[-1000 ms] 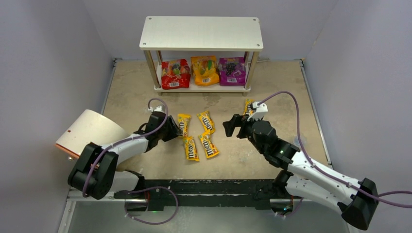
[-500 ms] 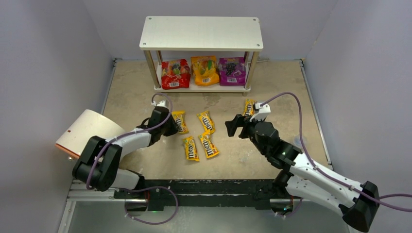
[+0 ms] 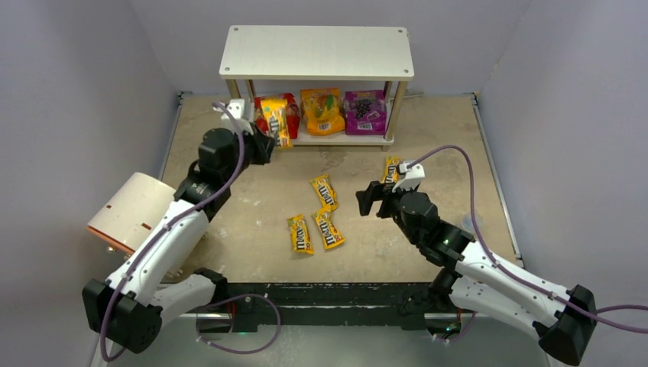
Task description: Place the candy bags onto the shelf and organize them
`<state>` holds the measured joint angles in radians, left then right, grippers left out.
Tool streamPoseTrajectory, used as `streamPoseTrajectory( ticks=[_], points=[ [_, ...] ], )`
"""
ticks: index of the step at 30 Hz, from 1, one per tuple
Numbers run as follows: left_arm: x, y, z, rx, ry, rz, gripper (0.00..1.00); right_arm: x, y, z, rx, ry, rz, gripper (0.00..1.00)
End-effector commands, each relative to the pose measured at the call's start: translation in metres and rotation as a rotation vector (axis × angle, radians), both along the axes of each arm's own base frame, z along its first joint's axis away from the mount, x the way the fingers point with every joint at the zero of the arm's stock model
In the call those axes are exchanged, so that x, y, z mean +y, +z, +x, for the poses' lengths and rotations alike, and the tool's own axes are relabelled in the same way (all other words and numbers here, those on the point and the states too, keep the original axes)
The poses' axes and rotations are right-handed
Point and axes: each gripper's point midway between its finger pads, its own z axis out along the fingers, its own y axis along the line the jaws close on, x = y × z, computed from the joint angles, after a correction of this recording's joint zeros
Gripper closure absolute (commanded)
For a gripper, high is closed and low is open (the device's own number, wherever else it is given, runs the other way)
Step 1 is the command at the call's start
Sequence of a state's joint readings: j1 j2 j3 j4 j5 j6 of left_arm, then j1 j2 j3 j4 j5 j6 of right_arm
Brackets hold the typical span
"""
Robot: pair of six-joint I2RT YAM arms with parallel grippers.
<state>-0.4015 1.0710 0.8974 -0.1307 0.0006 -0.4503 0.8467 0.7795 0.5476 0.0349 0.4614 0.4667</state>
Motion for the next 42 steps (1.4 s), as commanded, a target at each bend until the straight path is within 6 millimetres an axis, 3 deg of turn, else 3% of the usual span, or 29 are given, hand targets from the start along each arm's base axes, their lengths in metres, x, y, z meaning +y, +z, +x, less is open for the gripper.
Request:
streamPoseTrajectory(
  ticks=[1, 4, 6, 8, 12, 15, 21, 25, 30, 39, 42],
  points=[
    [0.002, 0.107, 0.006, -0.285, -0.048, 0.050, 1.00, -0.006, 0.005, 0.005, -0.038, -0.022, -0.032, 0.01],
    [-0.001, 0.147, 0.030, -0.337, -0.041, 0.121, 1.00, -0.007, 0.007, 0.005, -0.045, -0.025, -0.036, 0.01],
    [0.001, 0.170, 0.055, -0.337, 0.004, 0.180, 1.00, -0.007, 0.006, 0.005, -0.043, -0.025, -0.038, 0.01],
    [0.001, 0.173, 0.079, -0.318, 0.009, 0.254, 1.00, -0.007, 0.003, 0.006, -0.038, -0.028, -0.037, 0.01],
    [0.018, 0.172, 0.129, -0.272, 0.039, 0.293, 1.00, -0.006, -0.002, 0.007, -0.031, -0.028, -0.045, 0.01],
    [0.025, 0.172, 0.150, -0.259, 0.027, 0.332, 1.00, -0.003, -0.008, 0.007, -0.011, -0.020, -0.053, 0.01],
    [0.027, 0.167, 0.170, -0.218, 0.020, 0.379, 1.00, -0.001, -0.014, 0.008, 0.010, -0.029, -0.055, 0.01],
    [0.044, 0.160, 0.179, -0.208, 0.059, 0.446, 1.00, 0.000, -0.014, 0.008, 0.015, -0.027, -0.051, 0.01],
    [0.048, 0.150, 0.183, -0.174, -0.021, 0.483, 1.00, 0.002, -0.015, 0.009, 0.028, -0.028, -0.051, 0.01],
    [0.069, 0.143, 0.193, -0.144, -0.010, 0.478, 0.94, 0.010, -0.014, 0.011, 0.057, -0.025, -0.031, 0.01],
    [0.073, 0.143, 0.199, -0.148, 0.016, 0.471, 0.75, 0.011, -0.015, 0.012, 0.074, -0.037, -0.030, 0.01]
  ],
)
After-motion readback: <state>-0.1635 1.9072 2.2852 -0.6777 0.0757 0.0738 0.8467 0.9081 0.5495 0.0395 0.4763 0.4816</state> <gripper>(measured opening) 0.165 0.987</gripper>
